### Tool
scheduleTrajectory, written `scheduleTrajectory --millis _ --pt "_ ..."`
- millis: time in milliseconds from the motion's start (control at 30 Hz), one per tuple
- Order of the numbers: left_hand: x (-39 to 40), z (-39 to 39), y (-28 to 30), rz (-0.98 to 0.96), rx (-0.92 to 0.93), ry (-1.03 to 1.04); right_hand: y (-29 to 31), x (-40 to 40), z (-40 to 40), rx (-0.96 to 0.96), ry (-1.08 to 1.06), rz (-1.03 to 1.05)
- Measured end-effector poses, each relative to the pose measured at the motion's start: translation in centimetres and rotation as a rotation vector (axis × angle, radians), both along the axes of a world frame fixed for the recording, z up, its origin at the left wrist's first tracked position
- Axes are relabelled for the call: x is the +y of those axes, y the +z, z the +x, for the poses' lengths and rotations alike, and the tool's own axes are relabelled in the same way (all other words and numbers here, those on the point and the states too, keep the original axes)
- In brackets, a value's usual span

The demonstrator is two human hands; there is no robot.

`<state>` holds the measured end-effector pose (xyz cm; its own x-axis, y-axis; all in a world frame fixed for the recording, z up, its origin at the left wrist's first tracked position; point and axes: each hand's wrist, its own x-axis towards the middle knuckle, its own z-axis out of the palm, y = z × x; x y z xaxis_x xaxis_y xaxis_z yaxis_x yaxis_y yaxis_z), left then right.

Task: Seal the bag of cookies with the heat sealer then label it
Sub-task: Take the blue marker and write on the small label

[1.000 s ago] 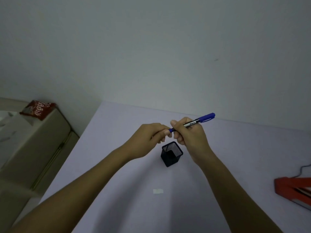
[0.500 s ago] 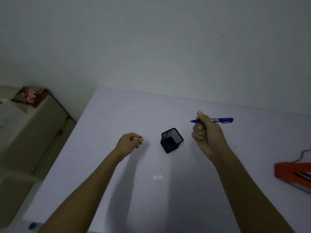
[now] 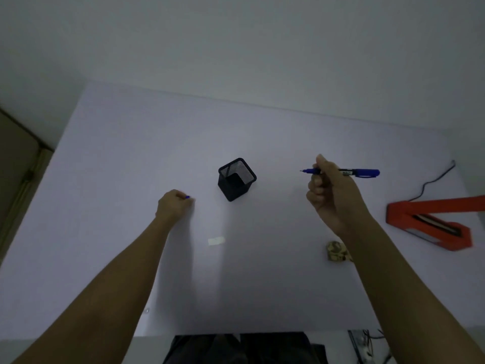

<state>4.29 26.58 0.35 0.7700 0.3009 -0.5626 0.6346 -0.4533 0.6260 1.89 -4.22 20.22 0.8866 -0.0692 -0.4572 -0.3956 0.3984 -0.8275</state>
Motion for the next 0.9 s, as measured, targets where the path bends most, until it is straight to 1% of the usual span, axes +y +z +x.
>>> scheduleTrajectory --millis 67,167,300,333,367,400,467,533,567,600,633,667,733,800,900 --pt "0.1 0.3 0.4 0.015 -0.005 0.015 -0.1 0.0 0.0 0.001 0.004 0.001" --pt "0.2 0.3 1.5 0.033 -0.061 0.027 -0.4 0.8 -0.1 0.009 0.033 -0.006" --pt "0.6 -0.9 2.6 0.01 -0.133 0.019 -2.0 2.5 -0.7 -0.006 0.142 0.007" --pt "0.7 -1.4 2.7 0.001 -0.139 0.013 -2.9 3.1 -1.0 -0.012 0.185 -0.028" --pt "0.9 -1.9 2.7 -0.009 -0.141 0.009 -4.2 3.7 -1.4 -0.025 0.231 -0.112" --pt "1.1 -2.5 2.6 -0.019 -0.143 0.006 -5.5 4.4 -2.0 -0.057 0.275 -0.245" --pt "1.3 -3.8 2.3 -0.034 -0.141 0.003 -9.2 5.7 -3.7 -0.199 0.402 -0.605" --pt "1.4 -5.2 1.8 -0.038 -0.13 -0.002 -13.5 6.7 -5.5 -0.276 0.626 -0.894" --pt "1.5 -5.8 1.5 -0.034 -0.121 -0.008 -15.3 7.2 -6.4 -0.253 0.776 -0.98" --pt "1.5 -6.4 1.2 -0.027 -0.109 -0.013 -17.0 7.5 -7.3 -0.29 0.895 -1.097" --pt "1.6 -6.8 1.0 -0.023 -0.098 -0.016 -18.8 7.8 -8.1 -0.406 0.959 -1.172" --pt "1.6 -7.2 0.7 -0.022 -0.09 -0.014 -20.3 8.0 -9.0 -0.516 0.999 -1.202" --pt "1.6 -7.7 0.4 -0.025 -0.084 -0.019 -22.5 8.3 -10.0 -0.63 1.017 -1.255" --pt "1.5 -7.9 0.2 -0.024 -0.085 -0.038 -23.5 8.3 -10.5 -0.689 1.008 -1.348" --pt "0.6 -7.8 0.0 -0.014 -0.086 -0.082 -23.8 8.5 -10.7 -0.707 1.014 -1.419"
